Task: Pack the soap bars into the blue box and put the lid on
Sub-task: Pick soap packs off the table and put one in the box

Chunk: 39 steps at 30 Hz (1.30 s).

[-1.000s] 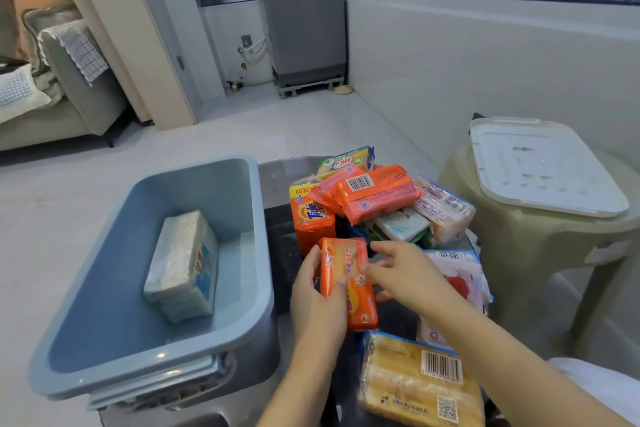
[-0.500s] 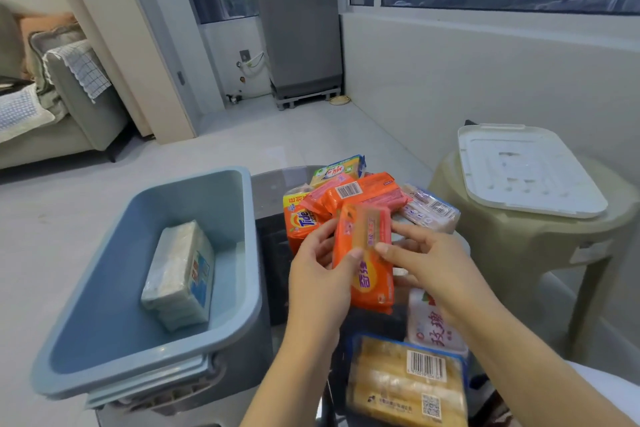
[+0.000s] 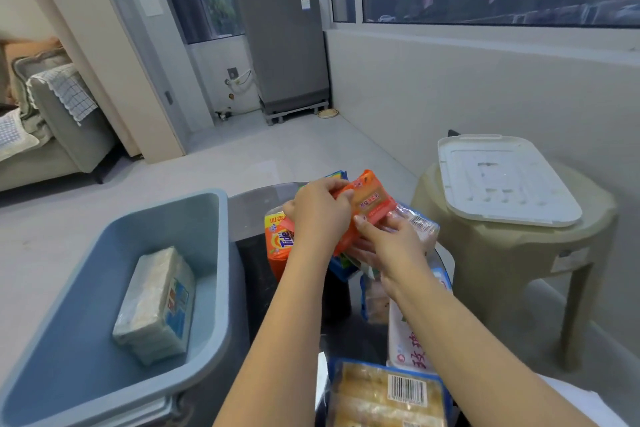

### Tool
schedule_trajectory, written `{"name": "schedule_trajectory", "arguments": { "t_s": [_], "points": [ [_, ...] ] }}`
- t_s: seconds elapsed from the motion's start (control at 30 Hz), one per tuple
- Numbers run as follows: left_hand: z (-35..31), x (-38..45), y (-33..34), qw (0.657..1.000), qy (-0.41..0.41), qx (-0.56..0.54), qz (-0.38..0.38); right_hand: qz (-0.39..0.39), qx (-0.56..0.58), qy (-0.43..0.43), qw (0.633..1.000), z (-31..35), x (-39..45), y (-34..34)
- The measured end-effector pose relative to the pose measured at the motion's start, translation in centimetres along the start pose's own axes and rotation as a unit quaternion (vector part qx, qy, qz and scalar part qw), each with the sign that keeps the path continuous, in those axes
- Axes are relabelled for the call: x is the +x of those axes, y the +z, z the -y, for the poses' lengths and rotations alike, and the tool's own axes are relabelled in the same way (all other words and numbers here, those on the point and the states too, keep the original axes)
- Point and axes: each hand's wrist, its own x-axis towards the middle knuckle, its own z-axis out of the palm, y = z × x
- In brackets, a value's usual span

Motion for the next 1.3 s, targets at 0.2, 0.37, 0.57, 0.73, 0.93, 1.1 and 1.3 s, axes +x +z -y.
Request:
{"name": "schedule_trajectory", "arguments": {
  "t_s": [0.2,0.37,0.57,0.73,0.93,1.1,1.3],
  "points": [
    [0.8,1.6,0.3,0.997,-0.009,0.048,0.064,-0.001,0.021,0.024,0.999,-0.9,1.1,0.4],
    [1.3,1.3,0.5,0.997,-0.01,0.039,0.066,-0.015,-0.016,0.037,0.999,-1.0,1.7,0.3],
    [0.4,0.5,0.6,0.998,0.002,-0.001,0.057,-0.04,-0.009,0.03,0.999,-1.0,1.1,-0.1],
    [-0.2,-0.5,-0.1,0.997,-0.012,-0.065,0.044,-0.017,-0.003,-0.002,1.0,0.2,-0.6,-0.3],
    [-1.2,-3.3,-3.0,0.986,-0.03,-0.13,0.101,0.009,0.003,-0.059,0.998,1.9,-3.1,0.0],
    [-1.1,-5.9,-5.3,0.97,-0.034,-0.216,0.11,0.072,0.081,-0.046,0.993,2.5,-5.7,1.6],
    [0.8,-7.5,-9.6,0.93,-0.05,-0.363,0.037,0.17,0.052,-0.03,0.984,2.4,-8.0,5.1]
  ]
}}
